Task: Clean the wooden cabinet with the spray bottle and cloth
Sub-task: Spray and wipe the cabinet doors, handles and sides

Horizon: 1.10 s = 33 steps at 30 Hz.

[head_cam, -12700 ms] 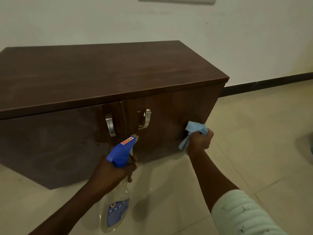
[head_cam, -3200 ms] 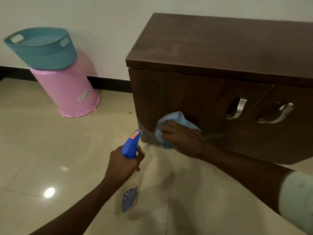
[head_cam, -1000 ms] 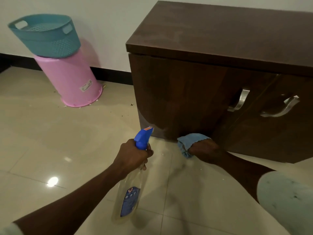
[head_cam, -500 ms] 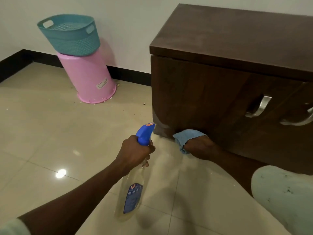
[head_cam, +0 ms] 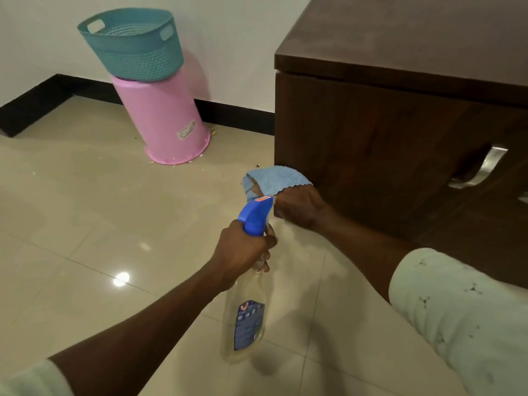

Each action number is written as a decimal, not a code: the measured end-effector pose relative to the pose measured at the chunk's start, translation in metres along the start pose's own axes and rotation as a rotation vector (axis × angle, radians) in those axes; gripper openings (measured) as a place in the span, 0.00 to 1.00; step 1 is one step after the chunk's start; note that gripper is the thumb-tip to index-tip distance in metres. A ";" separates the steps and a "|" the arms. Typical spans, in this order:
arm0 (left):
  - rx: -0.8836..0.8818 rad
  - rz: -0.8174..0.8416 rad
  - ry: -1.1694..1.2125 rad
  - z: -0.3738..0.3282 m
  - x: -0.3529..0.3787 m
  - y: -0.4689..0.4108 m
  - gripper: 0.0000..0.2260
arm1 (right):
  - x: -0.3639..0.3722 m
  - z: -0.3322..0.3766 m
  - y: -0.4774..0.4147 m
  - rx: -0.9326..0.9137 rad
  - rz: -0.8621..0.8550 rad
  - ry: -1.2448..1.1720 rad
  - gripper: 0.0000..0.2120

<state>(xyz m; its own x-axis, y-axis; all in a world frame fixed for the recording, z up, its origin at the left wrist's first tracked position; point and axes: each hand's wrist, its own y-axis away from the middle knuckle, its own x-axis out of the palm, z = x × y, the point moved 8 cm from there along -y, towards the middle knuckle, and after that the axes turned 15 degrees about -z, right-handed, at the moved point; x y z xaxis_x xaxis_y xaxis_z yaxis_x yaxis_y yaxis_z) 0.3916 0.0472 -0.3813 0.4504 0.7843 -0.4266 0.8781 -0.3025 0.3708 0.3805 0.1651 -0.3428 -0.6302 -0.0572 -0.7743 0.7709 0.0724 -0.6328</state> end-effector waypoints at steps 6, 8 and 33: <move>0.058 -0.005 -0.046 -0.003 -0.004 -0.001 0.06 | 0.055 -0.017 0.053 0.285 0.599 -0.086 0.07; 0.066 -0.014 -0.062 -0.002 -0.008 -0.002 0.06 | 0.060 -0.018 0.070 0.324 0.663 -0.082 0.09; 0.087 0.041 -0.026 -0.026 0.026 -0.006 0.07 | -0.049 -0.063 0.068 0.252 0.227 0.224 0.22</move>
<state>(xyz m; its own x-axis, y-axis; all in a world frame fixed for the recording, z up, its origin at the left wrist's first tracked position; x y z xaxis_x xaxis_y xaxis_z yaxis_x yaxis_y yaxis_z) 0.3939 0.0839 -0.3729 0.4897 0.7559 -0.4344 0.8688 -0.3813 0.3159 0.4581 0.2351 -0.3478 -0.4245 0.1528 -0.8924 0.8736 -0.1901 -0.4481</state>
